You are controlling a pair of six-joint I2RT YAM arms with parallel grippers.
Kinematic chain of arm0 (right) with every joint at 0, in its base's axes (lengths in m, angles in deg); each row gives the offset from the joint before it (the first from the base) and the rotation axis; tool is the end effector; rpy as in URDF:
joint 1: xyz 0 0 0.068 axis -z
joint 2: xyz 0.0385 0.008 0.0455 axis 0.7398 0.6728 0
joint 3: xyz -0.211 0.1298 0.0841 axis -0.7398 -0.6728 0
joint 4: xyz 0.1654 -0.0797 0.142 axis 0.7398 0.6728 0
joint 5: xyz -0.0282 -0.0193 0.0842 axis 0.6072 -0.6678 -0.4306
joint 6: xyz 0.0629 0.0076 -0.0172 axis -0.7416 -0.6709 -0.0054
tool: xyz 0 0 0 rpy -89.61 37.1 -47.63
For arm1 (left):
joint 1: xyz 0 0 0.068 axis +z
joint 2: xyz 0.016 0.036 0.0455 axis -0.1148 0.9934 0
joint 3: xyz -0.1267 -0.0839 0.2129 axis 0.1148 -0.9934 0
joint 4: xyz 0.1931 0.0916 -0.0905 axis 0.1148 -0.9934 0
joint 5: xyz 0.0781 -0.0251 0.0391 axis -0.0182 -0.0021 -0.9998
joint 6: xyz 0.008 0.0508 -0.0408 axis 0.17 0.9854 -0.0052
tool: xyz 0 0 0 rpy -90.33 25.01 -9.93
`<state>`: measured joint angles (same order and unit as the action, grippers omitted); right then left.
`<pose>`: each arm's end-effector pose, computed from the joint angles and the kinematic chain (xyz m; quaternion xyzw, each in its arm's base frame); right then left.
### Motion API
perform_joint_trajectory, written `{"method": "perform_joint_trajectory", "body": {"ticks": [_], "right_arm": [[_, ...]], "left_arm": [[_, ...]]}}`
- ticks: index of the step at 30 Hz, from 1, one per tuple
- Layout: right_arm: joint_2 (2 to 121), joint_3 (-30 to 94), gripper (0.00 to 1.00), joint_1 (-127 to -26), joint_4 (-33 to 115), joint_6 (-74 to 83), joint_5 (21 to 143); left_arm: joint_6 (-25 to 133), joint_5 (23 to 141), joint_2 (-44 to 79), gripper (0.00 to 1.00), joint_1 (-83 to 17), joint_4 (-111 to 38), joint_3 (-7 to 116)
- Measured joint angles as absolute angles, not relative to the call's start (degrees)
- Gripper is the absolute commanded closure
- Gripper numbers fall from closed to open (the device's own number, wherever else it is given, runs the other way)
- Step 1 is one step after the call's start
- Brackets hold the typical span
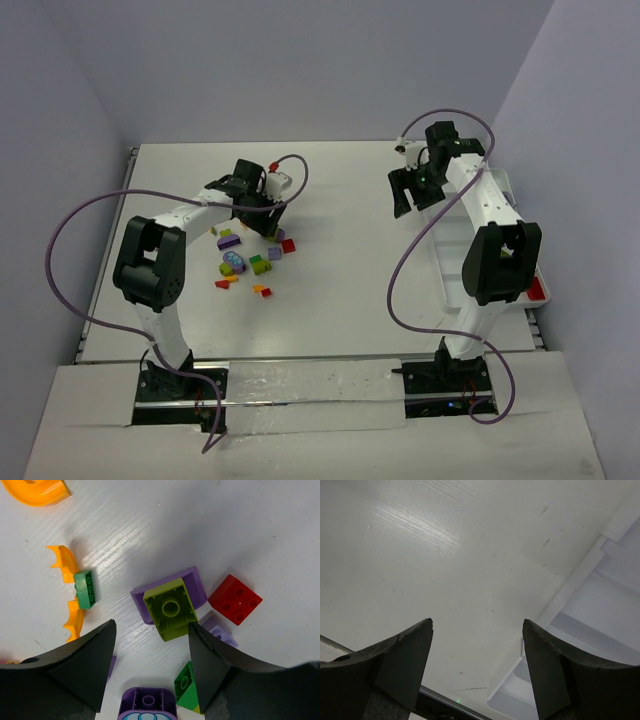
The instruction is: Sort the legos into containers by color
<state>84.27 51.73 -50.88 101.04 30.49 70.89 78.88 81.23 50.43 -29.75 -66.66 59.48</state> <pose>0.3422 0.0356 0.2720 -0.2147 0.9466 0.1343 0.1994 0.3439 -0.1544 0.1891 0.3143 0.9080 -0.0878 0.2627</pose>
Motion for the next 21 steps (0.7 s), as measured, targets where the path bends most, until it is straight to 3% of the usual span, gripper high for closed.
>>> {"method": "perform_joint_trajectory", "body": {"ticks": [3,9,21], "right_arm": [[84.3,51.2,0.21,-50.9,100.9,30.5,70.9],[84.3,50.5,0.21,-50.9,100.5,30.5,70.9],[84.3,49.6,0.21,-50.9,99.9,30.5,71.0]], "left_arm": [[78.1,80.6,50.4,0.23,-29.7,-67.1,60.0],[74.6,80.2,50.2,0.17,-29.8,-69.5,63.9],[66.0,78.2,50.3,0.24,-32.2,-73.7,68.7]]}}
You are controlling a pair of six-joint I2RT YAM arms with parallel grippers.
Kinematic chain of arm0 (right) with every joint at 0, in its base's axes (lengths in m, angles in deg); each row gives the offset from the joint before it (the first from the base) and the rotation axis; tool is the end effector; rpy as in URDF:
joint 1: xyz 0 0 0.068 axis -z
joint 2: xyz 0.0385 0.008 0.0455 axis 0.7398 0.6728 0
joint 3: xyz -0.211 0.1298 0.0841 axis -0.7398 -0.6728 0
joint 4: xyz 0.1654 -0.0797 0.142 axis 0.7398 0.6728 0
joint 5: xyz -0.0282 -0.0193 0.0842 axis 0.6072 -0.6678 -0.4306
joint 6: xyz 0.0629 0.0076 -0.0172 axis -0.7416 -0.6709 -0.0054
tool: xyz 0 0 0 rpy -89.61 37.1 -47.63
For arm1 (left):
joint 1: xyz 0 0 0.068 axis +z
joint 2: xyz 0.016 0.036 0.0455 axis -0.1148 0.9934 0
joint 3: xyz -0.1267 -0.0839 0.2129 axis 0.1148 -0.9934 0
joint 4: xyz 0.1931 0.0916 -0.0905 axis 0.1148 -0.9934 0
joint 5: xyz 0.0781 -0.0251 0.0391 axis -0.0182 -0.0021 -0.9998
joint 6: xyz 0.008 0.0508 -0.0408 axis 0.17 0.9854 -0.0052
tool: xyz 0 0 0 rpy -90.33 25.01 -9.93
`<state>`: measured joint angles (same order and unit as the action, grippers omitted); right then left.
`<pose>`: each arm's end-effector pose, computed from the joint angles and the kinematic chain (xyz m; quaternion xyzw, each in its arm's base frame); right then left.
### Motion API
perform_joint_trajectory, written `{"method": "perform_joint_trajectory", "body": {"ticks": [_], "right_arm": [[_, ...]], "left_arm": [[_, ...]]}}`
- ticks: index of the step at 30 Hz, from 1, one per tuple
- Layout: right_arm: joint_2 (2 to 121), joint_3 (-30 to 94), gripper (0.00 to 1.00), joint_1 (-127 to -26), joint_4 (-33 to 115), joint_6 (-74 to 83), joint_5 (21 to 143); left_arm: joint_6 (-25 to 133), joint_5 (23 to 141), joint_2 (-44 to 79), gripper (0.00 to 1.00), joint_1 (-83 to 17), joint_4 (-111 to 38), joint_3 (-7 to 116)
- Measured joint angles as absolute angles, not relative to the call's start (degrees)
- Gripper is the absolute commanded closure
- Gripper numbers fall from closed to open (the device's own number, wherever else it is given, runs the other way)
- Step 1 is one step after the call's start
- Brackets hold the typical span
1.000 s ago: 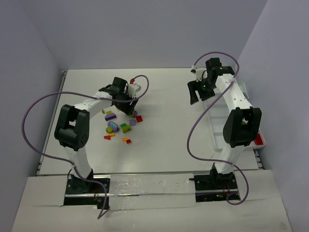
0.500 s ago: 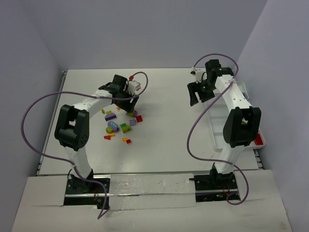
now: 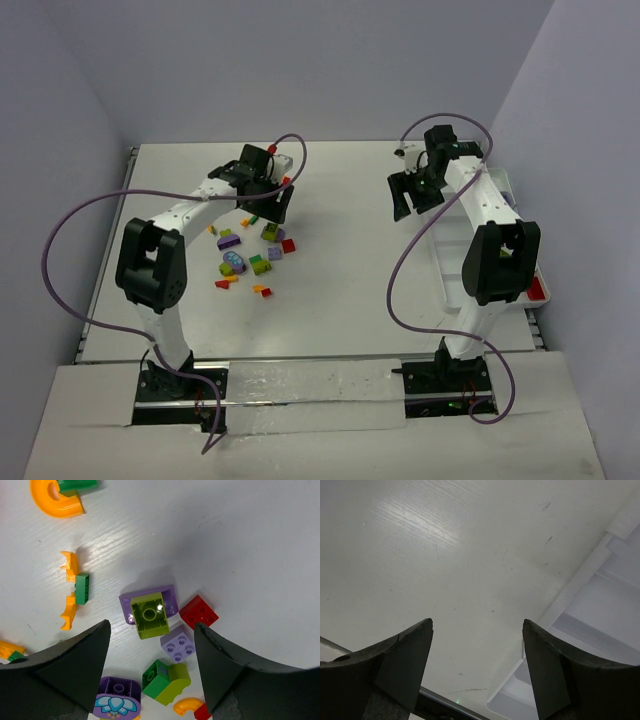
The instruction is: Sort the legos into containers by color
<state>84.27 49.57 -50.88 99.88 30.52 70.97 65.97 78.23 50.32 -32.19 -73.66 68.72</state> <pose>0.3411 0.0354 0.2630 -0.2138 0.9485 0.1350 0.1910 0.3477 -0.1711 0.2273 0.2230 0.9300 -0.1018 0.2738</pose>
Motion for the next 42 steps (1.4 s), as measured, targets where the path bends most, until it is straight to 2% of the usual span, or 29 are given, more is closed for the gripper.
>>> {"method": "perform_joint_trajectory", "body": {"ticks": [12,20,23,31,36,42], "right_arm": [[84.3,48.9,0.21,-50.9,99.5,30.6,71.2],[84.3,48.9,0.21,-50.9,99.5,30.7,71.2],[84.3,48.9,0.21,-50.9,99.5,30.7,71.2],[84.3,48.9,0.21,-51.3,99.5,30.7,71.2],[84.3,48.9,0.21,-52.0,99.5,30.7,71.2],[84.3,48.9,0.21,-52.2,99.5,30.7,71.2]], "left_arm": [[63.3,74.8,55.9,0.31,-33.2,-74.4,68.7],[62.9,73.0,56.8,0.52,-33.8,-74.7,68.7],[62.6,72.4,56.8,0.55,-33.8,-74.6,68.7],[62.6,71.8,57.1,0.55,-33.9,-74.6,68.8],[62.6,71.2,57.6,0.50,-33.9,-74.6,69.5],[62.6,70.6,59.4,0.51,-33.9,-74.5,69.7]]}}
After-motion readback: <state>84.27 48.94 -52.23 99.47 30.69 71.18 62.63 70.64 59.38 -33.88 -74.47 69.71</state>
